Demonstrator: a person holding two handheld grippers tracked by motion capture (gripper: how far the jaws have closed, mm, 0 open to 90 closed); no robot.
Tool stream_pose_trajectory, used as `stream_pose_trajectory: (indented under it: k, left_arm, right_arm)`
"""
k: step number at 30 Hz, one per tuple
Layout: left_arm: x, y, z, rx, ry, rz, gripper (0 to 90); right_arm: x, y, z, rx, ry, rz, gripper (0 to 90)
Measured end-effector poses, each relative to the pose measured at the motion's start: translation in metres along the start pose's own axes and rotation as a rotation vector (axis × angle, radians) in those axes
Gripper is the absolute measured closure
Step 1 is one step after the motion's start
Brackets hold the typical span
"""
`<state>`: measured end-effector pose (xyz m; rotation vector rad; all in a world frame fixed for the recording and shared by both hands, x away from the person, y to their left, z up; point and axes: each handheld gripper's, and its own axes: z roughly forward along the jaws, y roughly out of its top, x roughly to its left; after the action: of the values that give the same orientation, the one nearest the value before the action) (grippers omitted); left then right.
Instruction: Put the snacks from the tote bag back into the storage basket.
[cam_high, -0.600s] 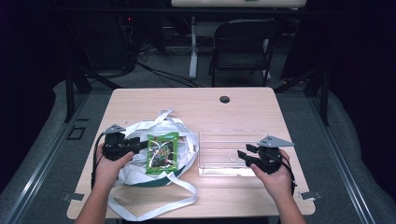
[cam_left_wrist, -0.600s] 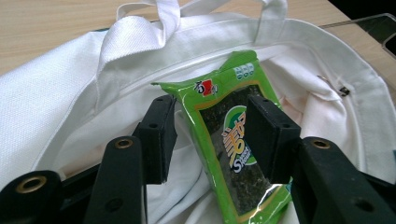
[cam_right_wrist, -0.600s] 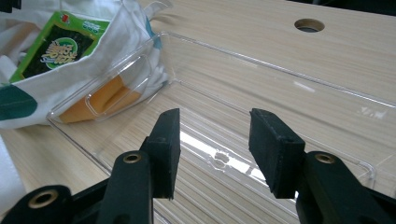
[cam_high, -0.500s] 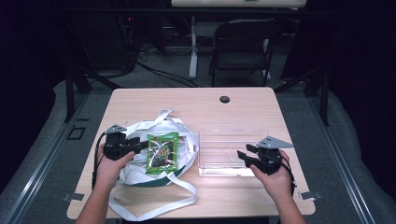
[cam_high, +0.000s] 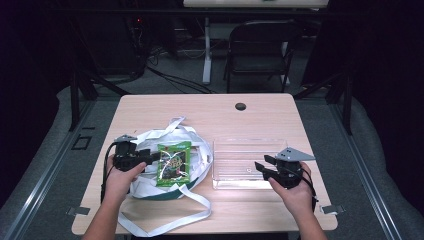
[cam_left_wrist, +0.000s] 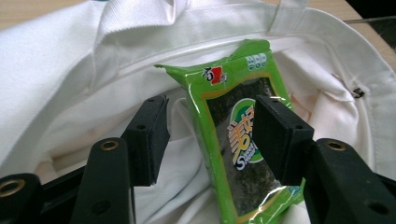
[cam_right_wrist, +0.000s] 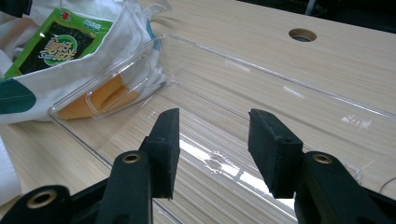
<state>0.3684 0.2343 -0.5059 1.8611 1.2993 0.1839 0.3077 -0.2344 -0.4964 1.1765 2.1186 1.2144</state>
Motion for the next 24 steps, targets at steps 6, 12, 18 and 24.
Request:
stream_pose_trajectory:
  k: [6, 12, 18, 24]
  left_arm:
    - [0.001, -0.001, 0.003, 0.017, -0.017, -0.017, 42.8]
    - [0.005, -0.002, 0.009, 0.044, -0.049, -0.056, 40.5]
    - [0.006, -0.003, 0.015, 0.067, -0.068, -0.079, 37.9]
    - [0.004, -0.004, 0.021, 0.091, -0.072, -0.081, 37.2]
  right_arm:
    - [0.001, 0.001, -0.001, -0.006, 0.007, 0.010, 52.1]
    - [0.002, -0.001, 0.001, -0.006, 0.000, 0.010, 47.7]
    - [0.002, -0.002, 0.001, 0.000, 0.000, 0.012, 47.2]
    - [0.003, -0.003, 0.000, 0.003, -0.004, 0.012, 47.3]
